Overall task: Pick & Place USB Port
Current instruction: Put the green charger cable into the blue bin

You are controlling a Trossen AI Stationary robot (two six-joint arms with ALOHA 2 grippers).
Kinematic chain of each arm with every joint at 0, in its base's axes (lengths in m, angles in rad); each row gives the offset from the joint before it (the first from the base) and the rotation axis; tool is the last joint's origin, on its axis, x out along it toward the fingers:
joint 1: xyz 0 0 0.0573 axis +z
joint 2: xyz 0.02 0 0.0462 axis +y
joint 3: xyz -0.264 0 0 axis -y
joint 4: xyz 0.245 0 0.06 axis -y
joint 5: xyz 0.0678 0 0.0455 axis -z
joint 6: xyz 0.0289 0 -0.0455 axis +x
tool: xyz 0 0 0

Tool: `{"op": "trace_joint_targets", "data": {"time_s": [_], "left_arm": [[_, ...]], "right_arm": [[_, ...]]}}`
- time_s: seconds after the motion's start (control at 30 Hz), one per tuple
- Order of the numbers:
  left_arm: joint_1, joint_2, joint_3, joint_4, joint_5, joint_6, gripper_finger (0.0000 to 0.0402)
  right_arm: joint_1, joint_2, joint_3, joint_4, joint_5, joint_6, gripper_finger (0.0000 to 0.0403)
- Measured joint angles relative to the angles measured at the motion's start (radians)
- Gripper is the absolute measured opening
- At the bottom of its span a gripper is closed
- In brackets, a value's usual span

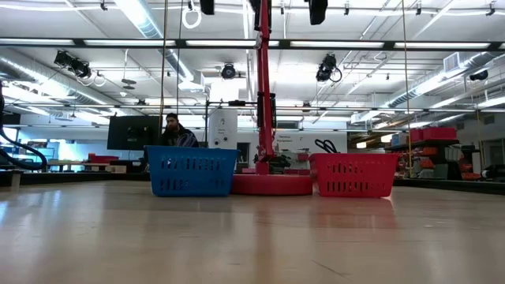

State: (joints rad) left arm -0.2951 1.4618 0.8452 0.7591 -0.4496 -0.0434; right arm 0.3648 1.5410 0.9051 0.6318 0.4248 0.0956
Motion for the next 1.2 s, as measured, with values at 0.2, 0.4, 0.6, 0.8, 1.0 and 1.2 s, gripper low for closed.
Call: {"op": "trace_joint_targets", "data": {"time_s": [0.2, 0.4, 0.6, 0.8, 1.0, 1.2], "left_arm": [[0.002, -0.102, -0.001, -0.322, -0.235, -0.102, 0.0007], [0.016, -0.129, -0.002, -0.661, -0.383, -0.369, 0.0007], [0.048, -0.120, -0.047, -0.694, -0.374, -0.528, 0.0007], [0.100, -0.127, -0.243, -0.452, -0.268, -0.679, 0.0007], [0.161, -0.128, -0.393, -0.319, -0.161, -0.837, 0.0007], [0.143, -0.113, -0.428, -0.308, -0.111, -0.944, 0.0007]], "right_arm": [[0.015, -0.038, 0.001, -0.102, -0.036, 0.034, 0.0090], [0.040, -0.079, 0.001, -0.224, -0.017, 0.098, 0.0096], [0.077, -0.093, 0.001, -0.267, -0.014, 0.123, 0.0089], [0.094, -0.099, 0.001, -0.266, 0.005, 0.100, 0.0082], [0.097, -0.101, 0.001, -0.265, 0.038, 0.083, 0.0076], [0.097, -0.101, 0.000, -0.253, 0.038, 0.075, 0.0076]]}}
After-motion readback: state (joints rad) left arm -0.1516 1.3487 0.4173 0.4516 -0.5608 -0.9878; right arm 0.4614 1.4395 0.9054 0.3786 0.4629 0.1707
